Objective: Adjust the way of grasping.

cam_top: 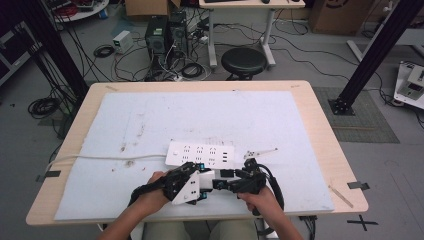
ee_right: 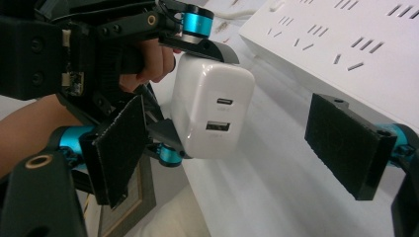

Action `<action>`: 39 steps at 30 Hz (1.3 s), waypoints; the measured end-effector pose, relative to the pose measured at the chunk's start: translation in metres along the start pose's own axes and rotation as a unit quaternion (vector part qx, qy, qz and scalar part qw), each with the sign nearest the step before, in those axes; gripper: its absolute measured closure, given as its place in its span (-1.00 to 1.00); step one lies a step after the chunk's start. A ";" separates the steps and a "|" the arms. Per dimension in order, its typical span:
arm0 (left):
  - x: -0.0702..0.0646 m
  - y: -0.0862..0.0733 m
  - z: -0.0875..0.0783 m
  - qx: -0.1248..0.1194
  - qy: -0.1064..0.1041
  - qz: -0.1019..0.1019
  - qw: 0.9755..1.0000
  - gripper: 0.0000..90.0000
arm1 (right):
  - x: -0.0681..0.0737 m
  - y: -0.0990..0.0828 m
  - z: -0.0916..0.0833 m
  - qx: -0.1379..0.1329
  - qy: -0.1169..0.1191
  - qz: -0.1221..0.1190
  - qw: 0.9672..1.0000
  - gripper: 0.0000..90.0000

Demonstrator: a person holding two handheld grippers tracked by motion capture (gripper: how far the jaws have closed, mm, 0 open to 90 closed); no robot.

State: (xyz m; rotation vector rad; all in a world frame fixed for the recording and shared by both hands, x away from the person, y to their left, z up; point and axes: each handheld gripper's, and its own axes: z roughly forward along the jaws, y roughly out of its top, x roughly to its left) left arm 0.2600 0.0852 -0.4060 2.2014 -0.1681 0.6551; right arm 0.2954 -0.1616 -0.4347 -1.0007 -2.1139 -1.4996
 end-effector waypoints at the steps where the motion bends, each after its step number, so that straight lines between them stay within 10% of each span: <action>1: 0.000 0.000 0.000 -0.001 0.000 -0.001 1.000 -0.06 | 0.000 0.000 0.001 0.001 0.001 0.002 1.000 -0.63; 12: 0.000 0.001 -0.002 -0.011 0.002 0.000 1.000 -0.06 | 0.002 0.005 0.011 0.017 0.014 0.010 1.000 -0.60; 34: -0.003 0.003 -0.003 -0.021 0.006 0.011 1.000 -0.06 | -0.001 0.009 0.017 0.035 0.066 0.019 0.997 0.32; 39: 0.000 0.000 -0.002 -0.023 -0.004 -0.013 1.000 -0.08 | -0.002 0.010 0.016 0.036 0.057 0.025 0.997 0.40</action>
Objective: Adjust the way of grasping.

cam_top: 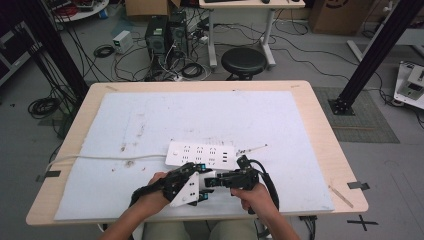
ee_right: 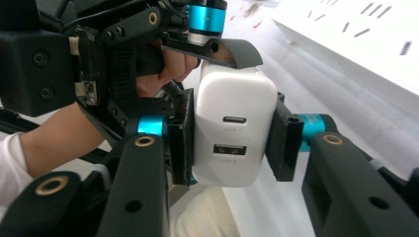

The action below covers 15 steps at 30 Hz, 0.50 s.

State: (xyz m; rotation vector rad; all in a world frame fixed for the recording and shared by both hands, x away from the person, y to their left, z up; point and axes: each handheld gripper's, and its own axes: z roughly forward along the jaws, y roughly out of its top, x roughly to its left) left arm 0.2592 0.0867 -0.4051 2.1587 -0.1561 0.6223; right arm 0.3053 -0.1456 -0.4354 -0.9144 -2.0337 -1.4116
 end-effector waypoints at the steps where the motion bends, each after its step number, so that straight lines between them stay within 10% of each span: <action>1: 0.001 -0.002 -0.001 -0.005 -0.002 -0.016 1.000 -0.10 | 0.001 0.000 -0.001 0.002 -0.014 -0.005 1.000 0.41; 9: 0.012 -0.025 -0.016 -0.038 0.002 -0.147 0.988 -0.44 | 0.006 0.004 -0.015 -0.006 -0.069 -0.041 0.997 0.41; 15: 0.019 -0.041 -0.031 -0.062 0.020 -0.203 0.977 -0.44 | 0.016 0.013 -0.022 0.020 -0.120 -0.083 0.989 0.42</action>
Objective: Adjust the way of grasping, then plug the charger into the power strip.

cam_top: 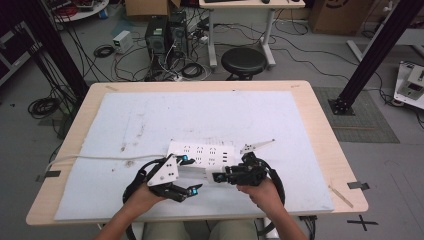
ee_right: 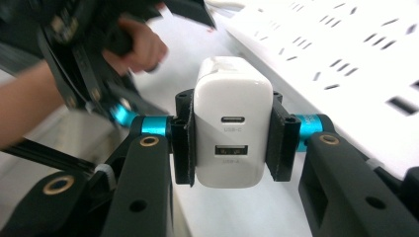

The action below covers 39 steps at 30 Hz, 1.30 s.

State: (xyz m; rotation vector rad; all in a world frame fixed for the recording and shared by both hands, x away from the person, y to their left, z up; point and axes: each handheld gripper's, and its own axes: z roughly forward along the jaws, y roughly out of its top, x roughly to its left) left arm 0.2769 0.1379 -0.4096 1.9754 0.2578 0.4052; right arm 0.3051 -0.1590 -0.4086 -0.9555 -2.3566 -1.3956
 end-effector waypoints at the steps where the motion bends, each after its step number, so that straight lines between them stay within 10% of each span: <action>1: 0.002 -0.001 -0.003 -0.002 0.004 -0.006 1.000 -0.44 | 0.002 0.004 -0.003 0.012 -0.017 -0.016 1.000 0.42; 12: 0.016 -0.013 -0.023 -0.024 0.037 -0.057 0.997 -0.47 | 0.002 0.014 -0.024 0.066 -0.080 -0.061 0.993 0.42; 25: 0.020 -0.021 -0.034 -0.020 0.058 -0.078 0.995 -0.47 | -0.003 0.010 -0.048 0.083 -0.104 -0.083 0.988 0.42; 39: 0.021 -0.023 -0.039 -0.022 0.063 -0.087 0.994 -0.48 | -0.001 0.014 -0.074 0.126 -0.148 -0.113 0.974 0.41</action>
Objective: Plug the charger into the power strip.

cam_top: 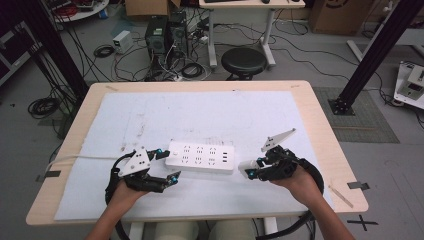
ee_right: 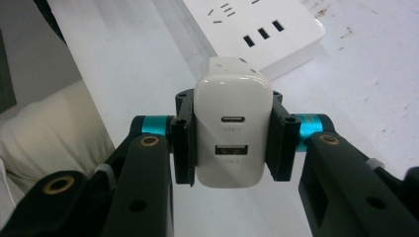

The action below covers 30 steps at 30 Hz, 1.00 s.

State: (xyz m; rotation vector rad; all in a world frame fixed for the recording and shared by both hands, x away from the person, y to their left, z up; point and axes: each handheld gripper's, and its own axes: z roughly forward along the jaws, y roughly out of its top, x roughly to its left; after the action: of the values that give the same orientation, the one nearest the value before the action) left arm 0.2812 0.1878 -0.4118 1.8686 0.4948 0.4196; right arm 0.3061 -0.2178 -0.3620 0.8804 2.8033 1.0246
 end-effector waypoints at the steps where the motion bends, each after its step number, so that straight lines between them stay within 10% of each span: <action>1: 0.000 0.000 -0.001 0.001 0.000 -0.001 1.000 -0.48 | 0.000 0.002 -0.001 0.005 -0.002 -0.002 1.000 0.41; 30: 0.018 -0.028 -0.046 -0.010 0.055 -0.024 0.998 -0.48 | -0.006 0.085 0.005 0.081 -0.018 -0.107 0.991 0.42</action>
State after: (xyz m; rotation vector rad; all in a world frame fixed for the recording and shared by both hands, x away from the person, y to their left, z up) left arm 0.2691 0.2421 -0.4220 1.8178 0.6062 0.4944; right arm 0.3548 -0.1644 -0.3157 0.5842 2.9027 0.7536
